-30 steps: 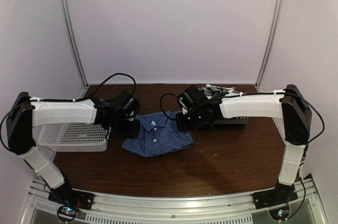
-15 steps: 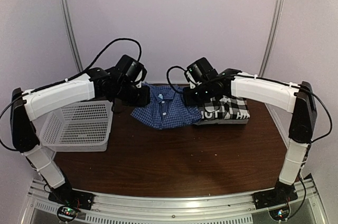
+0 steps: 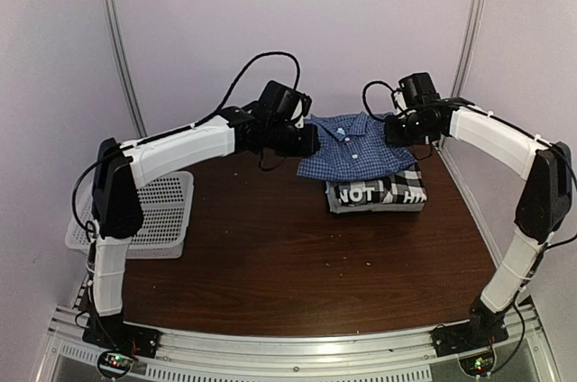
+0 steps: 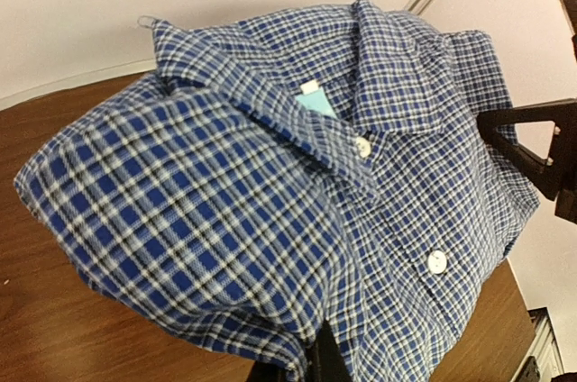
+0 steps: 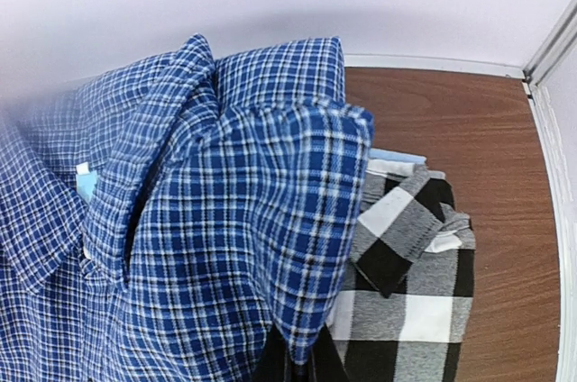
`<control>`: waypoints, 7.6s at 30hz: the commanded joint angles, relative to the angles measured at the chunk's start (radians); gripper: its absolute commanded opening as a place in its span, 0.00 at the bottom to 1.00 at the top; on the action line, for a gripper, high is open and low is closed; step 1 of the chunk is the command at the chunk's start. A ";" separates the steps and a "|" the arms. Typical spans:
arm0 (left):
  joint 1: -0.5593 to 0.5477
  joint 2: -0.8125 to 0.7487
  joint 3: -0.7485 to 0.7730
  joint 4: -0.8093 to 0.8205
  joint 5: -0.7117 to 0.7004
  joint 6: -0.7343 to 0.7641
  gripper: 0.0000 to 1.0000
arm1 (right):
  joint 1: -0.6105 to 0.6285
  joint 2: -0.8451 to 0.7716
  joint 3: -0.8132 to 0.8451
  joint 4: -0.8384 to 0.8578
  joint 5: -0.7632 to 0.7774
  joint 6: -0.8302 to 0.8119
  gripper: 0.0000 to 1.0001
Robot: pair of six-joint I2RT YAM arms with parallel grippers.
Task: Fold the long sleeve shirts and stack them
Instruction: Place the square-folded shirt on the square-folded shirt, then move the square-folded shirt to the corner of the board, then reset both arms
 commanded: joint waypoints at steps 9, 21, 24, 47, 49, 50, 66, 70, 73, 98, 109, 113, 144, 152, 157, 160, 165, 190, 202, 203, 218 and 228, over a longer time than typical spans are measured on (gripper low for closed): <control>-0.067 0.294 0.327 0.211 0.119 0.017 0.00 | -0.207 -0.058 -0.102 0.039 -0.055 -0.067 0.00; -0.048 0.368 0.287 0.215 0.065 -0.057 0.00 | -0.264 -0.016 -0.158 0.067 -0.061 -0.052 0.00; -0.034 0.376 0.238 0.194 0.044 -0.089 0.10 | -0.282 0.011 -0.188 0.070 -0.049 -0.039 0.14; 0.058 0.166 0.011 0.133 -0.010 -0.099 0.61 | -0.111 -0.142 -0.165 0.020 0.000 -0.019 0.77; 0.067 0.121 -0.035 0.150 -0.016 -0.096 0.64 | -0.043 -0.145 -0.167 0.023 0.001 -0.008 0.79; 0.072 0.100 -0.060 0.154 -0.020 -0.093 0.66 | -0.015 -0.142 -0.168 0.026 0.000 -0.004 0.80; 0.174 -0.351 -0.570 0.225 -0.123 -0.109 0.80 | 0.317 0.190 0.121 0.056 -0.088 0.012 0.91; 0.202 -0.443 -0.670 0.229 -0.126 -0.116 0.81 | 0.348 0.284 0.182 0.065 -0.121 0.047 0.93; 0.214 -0.493 -0.728 0.231 -0.130 -0.115 0.82 | 0.361 0.356 0.220 0.084 -0.141 0.071 0.96; 0.234 -0.514 -0.788 0.250 -0.066 -0.101 0.82 | 0.270 0.626 0.249 0.129 -0.040 0.150 1.00; 0.234 -0.502 -0.777 0.246 -0.046 -0.101 0.82 | 0.139 0.564 0.151 0.168 -0.037 0.145 1.00; 0.234 -0.494 -0.772 0.247 -0.037 -0.101 0.82 | 0.089 0.527 0.106 0.182 -0.048 0.134 1.00; 0.230 -0.505 -0.736 0.281 -0.006 -0.041 0.97 | 0.142 0.195 0.058 0.196 -0.105 0.060 1.00; 0.210 -0.580 -0.741 0.303 -0.012 0.021 0.98 | 0.251 -0.046 -0.078 0.274 -0.058 0.071 1.00; 0.192 -0.656 -0.759 0.305 -0.029 0.083 0.98 | 0.268 -0.206 -0.206 0.335 -0.049 0.096 1.00; 0.190 -0.707 -0.785 0.306 -0.040 0.117 0.98 | 0.268 -0.303 -0.280 0.361 -0.037 0.102 1.00; 0.188 -0.792 -0.836 0.308 -0.067 0.164 0.98 | 0.269 -0.452 -0.421 0.415 0.005 0.122 1.00; 0.188 -0.880 -0.948 0.336 -0.160 0.220 0.98 | 0.269 -0.813 -0.739 0.552 0.190 0.126 1.00; 0.188 -0.871 -0.940 0.333 -0.158 0.223 0.98 | 0.269 -0.800 -0.740 0.549 0.194 0.118 1.00; 0.188 -0.871 -0.938 0.331 -0.159 0.223 0.98 | 0.269 -0.801 -0.740 0.552 0.193 0.118 1.00; 0.188 -0.866 -0.941 0.331 -0.157 0.220 0.98 | 0.269 -0.810 -0.762 0.560 0.197 0.122 1.00; 0.188 -0.871 -0.946 0.331 -0.159 0.213 0.98 | 0.269 -0.817 -0.765 0.557 0.200 0.121 1.00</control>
